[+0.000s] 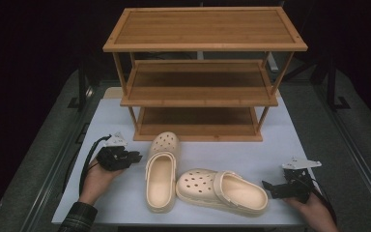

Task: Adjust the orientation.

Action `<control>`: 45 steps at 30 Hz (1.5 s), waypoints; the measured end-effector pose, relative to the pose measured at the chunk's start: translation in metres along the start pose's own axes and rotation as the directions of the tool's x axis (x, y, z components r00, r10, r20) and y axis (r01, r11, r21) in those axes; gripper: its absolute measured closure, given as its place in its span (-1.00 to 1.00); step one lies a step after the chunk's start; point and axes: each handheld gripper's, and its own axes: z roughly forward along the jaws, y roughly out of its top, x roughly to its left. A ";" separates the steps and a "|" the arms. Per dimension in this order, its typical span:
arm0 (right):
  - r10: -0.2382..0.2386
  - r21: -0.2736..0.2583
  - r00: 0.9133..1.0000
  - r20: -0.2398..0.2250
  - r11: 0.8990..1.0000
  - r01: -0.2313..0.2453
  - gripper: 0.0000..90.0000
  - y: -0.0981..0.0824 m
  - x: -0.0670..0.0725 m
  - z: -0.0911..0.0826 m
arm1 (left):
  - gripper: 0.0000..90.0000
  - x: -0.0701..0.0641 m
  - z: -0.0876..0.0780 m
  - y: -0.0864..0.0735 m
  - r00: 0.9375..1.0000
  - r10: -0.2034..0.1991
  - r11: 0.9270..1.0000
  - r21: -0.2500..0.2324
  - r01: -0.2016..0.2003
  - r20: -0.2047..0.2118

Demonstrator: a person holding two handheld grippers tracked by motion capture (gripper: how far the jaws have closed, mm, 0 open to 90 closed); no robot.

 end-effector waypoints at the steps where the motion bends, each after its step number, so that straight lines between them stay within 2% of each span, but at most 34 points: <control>1: 0.000 0.000 1.000 0.000 1.000 0.000 -0.98 0.000 0.000 0.000 | 0.52 0.000 0.000 0.000 1.000 0.000 1.000 0.000 0.000 0.000; 3: -0.001 0.001 1.000 0.000 1.000 0.001 -0.98 0.000 0.000 0.000 | 0.33 -0.001 -0.007 -0.009 1.000 -0.005 1.000 0.008 0.006 -0.014; 5: -0.001 0.002 1.000 0.000 1.000 0.001 -0.98 0.000 0.000 0.000 | 0.11 -0.001 -0.010 -0.014 1.000 -0.029 0.999 0.015 0.029 -0.009; 7: -0.001 0.002 1.000 0.000 1.000 0.001 -0.98 0.000 0.000 0.000 | -0.03 -0.002 -0.013 -0.019 0.999 -0.035 0.999 0.014 0.035 -0.011; 13: -0.001 0.002 1.000 0.000 1.000 0.001 -0.98 0.000 0.000 0.000 | -0.35 -0.009 -0.024 -0.034 0.998 -0.022 0.999 0.031 0.024 -0.052; 14: 0.000 0.001 1.000 -0.001 1.000 0.000 -0.98 0.000 0.000 0.000 | -0.36 -0.010 -0.025 -0.037 0.998 -0.016 0.999 0.035 0.018 -0.055; 23: 0.000 0.002 1.000 0.000 1.000 0.000 -0.98 0.000 0.000 0.000 | -0.75 -0.016 -0.030 -0.062 0.996 -0.021 0.997 0.072 0.027 -0.083; 26: 0.001 0.004 1.000 0.001 1.000 -0.001 -0.98 0.000 0.000 0.000 | -0.96 -0.016 -0.030 -0.070 0.995 -0.025 0.996 0.085 0.033 -0.095; 29: 0.001 0.004 1.000 0.000 1.000 -0.001 -0.98 0.001 0.000 0.000 | -0.96 -0.016 -0.028 -0.078 0.993 -0.017 0.997 0.077 0.026 -0.115; 31: 0.001 0.004 1.000 0.000 1.000 -0.001 -0.98 0.001 0.000 0.000 | -0.97 -0.016 -0.028 -0.080 0.993 -0.029 0.997 0.066 0.036 -0.115; 32: -0.001 0.005 1.000 -0.001 1.000 0.001 -0.98 0.001 0.000 0.000 | -0.97 -0.015 -0.029 -0.083 0.992 -0.051 0.997 0.048 0.056 -0.112; 35: -0.003 0.005 1.000 -0.001 1.000 0.003 -0.98 0.001 0.000 0.000 | -0.97 -0.015 -0.029 -0.088 0.993 -0.052 0.998 0.017 0.054 -0.110; 45: -0.006 0.005 1.000 0.000 1.000 0.006 -0.98 0.001 0.000 0.000 | -0.97 -0.015 -0.029 -0.088 0.993 -0.052 0.998 0.017 0.054 -0.110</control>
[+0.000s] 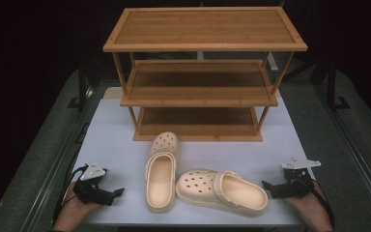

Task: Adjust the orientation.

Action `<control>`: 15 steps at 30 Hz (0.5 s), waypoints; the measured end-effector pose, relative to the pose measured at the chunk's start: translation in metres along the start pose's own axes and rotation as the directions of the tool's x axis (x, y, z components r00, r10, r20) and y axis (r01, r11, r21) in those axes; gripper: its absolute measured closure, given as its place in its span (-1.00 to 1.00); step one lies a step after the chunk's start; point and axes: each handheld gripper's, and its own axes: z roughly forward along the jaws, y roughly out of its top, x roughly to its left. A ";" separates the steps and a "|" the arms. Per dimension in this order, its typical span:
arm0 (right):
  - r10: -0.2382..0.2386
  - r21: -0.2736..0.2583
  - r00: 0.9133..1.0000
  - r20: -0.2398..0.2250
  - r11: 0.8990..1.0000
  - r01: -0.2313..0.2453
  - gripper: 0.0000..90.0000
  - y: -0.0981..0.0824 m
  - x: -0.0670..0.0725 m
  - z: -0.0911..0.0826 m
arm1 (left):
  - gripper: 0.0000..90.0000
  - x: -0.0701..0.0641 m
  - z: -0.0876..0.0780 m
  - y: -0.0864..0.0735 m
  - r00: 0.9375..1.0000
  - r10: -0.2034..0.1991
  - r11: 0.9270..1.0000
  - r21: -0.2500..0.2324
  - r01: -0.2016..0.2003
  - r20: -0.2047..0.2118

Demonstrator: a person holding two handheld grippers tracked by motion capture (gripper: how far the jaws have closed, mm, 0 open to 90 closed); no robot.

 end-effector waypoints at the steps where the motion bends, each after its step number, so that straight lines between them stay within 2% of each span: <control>1: 0.000 0.001 1.000 -0.001 1.000 0.000 -0.97 0.000 0.000 0.000 | -0.97 0.000 0.000 0.000 1.000 0.000 1.000 0.000 0.000 0.000; 4: -0.006 0.027 1.000 -0.003 1.000 0.006 -0.92 0.004 0.001 -0.002 | -0.97 0.000 0.000 0.000 1.000 0.000 1.000 0.000 0.000 0.000; 8: -0.036 0.004 0.999 -0.023 0.999 0.036 -0.68 0.009 0.005 -0.009 | -0.97 0.000 0.000 0.000 1.000 0.001 1.000 0.001 -0.001 -0.001; 9: -0.045 -0.001 0.999 -0.026 0.999 0.045 -0.67 0.011 0.006 -0.011 | -0.97 0.000 0.000 0.000 1.000 0.000 1.000 0.001 0.000 -0.001; 11: -0.043 -0.001 0.999 -0.034 0.999 0.043 -0.60 0.014 0.007 -0.014 | -0.97 0.000 0.000 0.000 1.000 0.000 1.000 0.001 0.000 0.000; 15: -0.038 -0.020 0.996 -0.080 0.999 0.036 -0.44 0.019 0.008 -0.018 | -0.97 0.000 0.000 0.000 1.000 0.001 1.000 0.000 -0.001 -0.001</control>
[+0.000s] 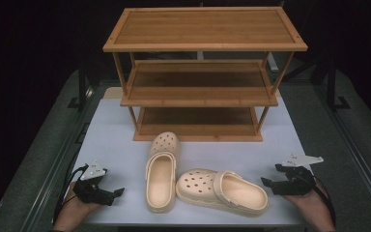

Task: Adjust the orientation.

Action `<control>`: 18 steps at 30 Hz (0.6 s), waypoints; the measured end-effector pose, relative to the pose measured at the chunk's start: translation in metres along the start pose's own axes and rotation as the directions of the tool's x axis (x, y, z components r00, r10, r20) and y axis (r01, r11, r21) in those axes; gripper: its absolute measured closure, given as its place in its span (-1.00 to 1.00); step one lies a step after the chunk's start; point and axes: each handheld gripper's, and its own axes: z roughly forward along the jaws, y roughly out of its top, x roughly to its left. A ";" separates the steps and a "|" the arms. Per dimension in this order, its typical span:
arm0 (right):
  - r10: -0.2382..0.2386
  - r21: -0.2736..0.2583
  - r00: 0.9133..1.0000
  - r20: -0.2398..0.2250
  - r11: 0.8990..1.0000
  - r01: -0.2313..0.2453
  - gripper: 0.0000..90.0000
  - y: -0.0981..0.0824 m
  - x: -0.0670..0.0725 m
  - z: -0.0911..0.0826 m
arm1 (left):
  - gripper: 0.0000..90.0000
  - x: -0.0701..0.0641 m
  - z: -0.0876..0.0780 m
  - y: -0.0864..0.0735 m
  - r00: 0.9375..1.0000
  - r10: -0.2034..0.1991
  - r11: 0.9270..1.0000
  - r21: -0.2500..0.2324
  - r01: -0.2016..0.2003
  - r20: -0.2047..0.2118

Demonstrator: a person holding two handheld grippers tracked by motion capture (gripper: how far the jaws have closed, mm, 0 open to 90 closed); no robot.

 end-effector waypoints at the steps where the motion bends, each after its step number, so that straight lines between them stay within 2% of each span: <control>1: 0.001 -0.005 1.000 -0.006 1.000 -0.001 -0.39 0.002 0.001 -0.001 | -0.97 0.000 0.000 0.000 1.000 0.000 1.000 0.000 0.000 0.001; 5: 0.004 -0.033 0.999 -0.046 0.999 -0.006 -0.14 0.007 0.002 -0.006 | -0.97 0.000 0.000 0.000 1.000 -0.003 1.000 -0.001 0.003 0.002; 8: 0.001 -0.065 0.995 -0.098 0.998 -0.007 0.00 0.012 0.004 -0.008 | -0.97 0.000 0.000 0.000 1.000 -0.002 1.000 -0.002 0.002 0.002; 14: -0.038 -0.107 0.983 -0.182 0.994 0.018 0.15 0.025 0.013 -0.010 | -0.97 0.000 0.000 0.000 1.000 -0.004 1.000 -0.002 0.004 0.004; 18: -0.054 -0.137 0.968 -0.245 0.990 0.021 0.20 0.032 0.019 -0.010 | -0.97 0.000 0.000 0.000 1.000 -0.005 1.000 -0.002 0.005 0.005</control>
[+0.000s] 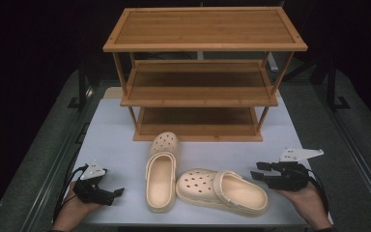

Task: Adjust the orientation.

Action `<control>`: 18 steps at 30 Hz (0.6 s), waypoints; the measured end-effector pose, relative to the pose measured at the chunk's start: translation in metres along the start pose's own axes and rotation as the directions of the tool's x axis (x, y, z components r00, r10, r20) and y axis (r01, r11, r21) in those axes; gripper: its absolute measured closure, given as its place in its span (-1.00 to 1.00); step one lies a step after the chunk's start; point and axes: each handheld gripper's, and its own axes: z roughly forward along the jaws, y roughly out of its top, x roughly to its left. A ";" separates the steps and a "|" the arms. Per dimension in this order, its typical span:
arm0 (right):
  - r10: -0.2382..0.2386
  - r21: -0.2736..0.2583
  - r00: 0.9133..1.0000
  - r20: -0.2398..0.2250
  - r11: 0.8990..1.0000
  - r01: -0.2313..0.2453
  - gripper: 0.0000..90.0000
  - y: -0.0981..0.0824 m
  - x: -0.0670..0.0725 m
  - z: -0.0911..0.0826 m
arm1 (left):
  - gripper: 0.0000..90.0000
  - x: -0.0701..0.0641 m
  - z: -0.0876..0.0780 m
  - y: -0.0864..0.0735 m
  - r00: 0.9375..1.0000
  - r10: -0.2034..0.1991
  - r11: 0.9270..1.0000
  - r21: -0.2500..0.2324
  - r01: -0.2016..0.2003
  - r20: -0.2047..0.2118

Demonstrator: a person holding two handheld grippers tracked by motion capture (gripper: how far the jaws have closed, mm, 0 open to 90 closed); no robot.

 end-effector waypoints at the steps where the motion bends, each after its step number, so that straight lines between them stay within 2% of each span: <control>1: -0.007 0.002 1.000 -0.010 1.000 0.007 0.21 0.002 0.002 0.001 | -0.97 0.000 0.000 0.000 1.000 0.000 1.000 0.000 0.000 0.000; 4: -0.022 0.001 0.999 -0.037 1.000 0.022 0.22 0.005 0.005 0.004 | -0.97 0.000 0.000 0.000 1.000 0.000 1.000 0.000 0.000 0.000; 5: -0.028 -0.001 0.997 -0.074 1.000 0.028 0.22 0.009 0.009 0.008 | -0.97 0.000 0.000 0.000 1.000 0.000 1.000 0.000 0.000 0.000; 11: -0.052 0.016 0.988 -0.143 0.998 0.055 0.19 0.017 0.017 0.023 | -0.97 0.000 0.000 0.000 1.000 -0.001 1.000 0.000 0.001 0.001; 18: -0.081 0.052 0.980 -0.184 0.994 0.091 0.17 0.025 0.025 0.045 | -0.97 0.000 0.000 0.000 1.000 -0.002 1.000 0.000 0.002 0.002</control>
